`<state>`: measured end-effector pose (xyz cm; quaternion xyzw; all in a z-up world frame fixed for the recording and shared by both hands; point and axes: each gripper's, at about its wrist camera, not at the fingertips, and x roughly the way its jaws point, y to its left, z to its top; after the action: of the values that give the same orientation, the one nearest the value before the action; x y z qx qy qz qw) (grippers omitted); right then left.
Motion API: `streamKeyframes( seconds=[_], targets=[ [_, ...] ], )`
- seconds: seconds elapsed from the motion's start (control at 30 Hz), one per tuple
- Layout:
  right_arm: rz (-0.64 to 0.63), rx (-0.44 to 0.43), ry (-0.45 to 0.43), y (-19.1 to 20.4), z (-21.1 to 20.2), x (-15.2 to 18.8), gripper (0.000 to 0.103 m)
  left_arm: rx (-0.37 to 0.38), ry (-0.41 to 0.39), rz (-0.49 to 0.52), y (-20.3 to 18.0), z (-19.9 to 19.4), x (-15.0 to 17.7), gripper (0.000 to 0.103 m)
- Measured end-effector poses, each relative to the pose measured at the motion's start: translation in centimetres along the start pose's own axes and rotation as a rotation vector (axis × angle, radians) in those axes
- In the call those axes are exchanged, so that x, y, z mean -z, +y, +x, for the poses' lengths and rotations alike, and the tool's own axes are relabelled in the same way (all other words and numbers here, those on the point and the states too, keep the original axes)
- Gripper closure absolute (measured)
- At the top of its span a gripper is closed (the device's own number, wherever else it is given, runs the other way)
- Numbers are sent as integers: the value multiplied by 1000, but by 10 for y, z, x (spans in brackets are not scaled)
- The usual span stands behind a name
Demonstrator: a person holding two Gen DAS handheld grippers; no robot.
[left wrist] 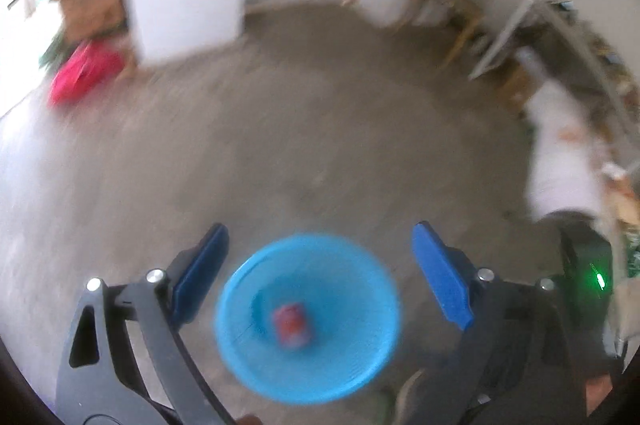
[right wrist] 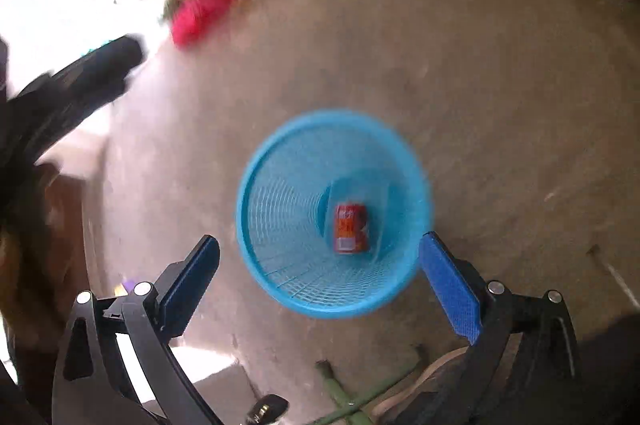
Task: Collect trash
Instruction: 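Move both open grippers back over the trash on the bed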
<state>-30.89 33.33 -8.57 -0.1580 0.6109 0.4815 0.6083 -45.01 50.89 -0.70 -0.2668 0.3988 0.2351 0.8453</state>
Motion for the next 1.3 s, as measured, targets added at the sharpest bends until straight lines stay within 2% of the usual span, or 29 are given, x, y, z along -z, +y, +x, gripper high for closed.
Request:
streamKeyframes(
  seconds=[0.03,0.1,0.17,0.23,0.27,0.37,0.4,0.53,0.63,0.77,0.93,1.03,1.07,1.2,1.3],
  targets=[
    [10,27,-70,-15,-40,8,6,36,-25,33,-22,-6,-13,14],
    [34,72,-149,-36,-86,22,6,128,-64,112,-75,-14,-38,13],
    [85,143,-232,-69,-141,37,6,235,-75,201,-137,-14,-58,13],
    [149,234,-301,-106,-191,58,6,311,-70,277,-191,-9,-69,12],
    [177,272,-324,-119,-210,69,6,362,-53,323,-230,-3,-74,11],
    [256,372,-391,-163,-262,103,6,470,-12,434,-316,9,-76,11],
    [291,401,-409,-180,-282,120,6,522,11,500,-360,16,-75,11],
    [417,448,-464,-233,-332,176,6,685,103,661,-478,42,-64,11],
    [506,493,-499,-269,-365,217,6,798,194,737,-555,68,-63,11],
    [587,541,-518,-306,-383,254,6,812,258,833,-635,103,-65,11],
    [673,531,-555,-340,-392,285,6,838,368,916,-718,147,-68,11],
    [688,524,-556,-350,-391,291,6,873,467,956,-755,167,-71,11],
    [692,519,-557,-353,-390,291,6,870,478,968,-763,172,-71,11],
    [712,498,-561,-362,-391,295,6,802,529,1056,-799,203,-59,11],
    [726,494,-567,-367,-393,301,6,794,586,1082,-813,222,-53,11]
  ],
)
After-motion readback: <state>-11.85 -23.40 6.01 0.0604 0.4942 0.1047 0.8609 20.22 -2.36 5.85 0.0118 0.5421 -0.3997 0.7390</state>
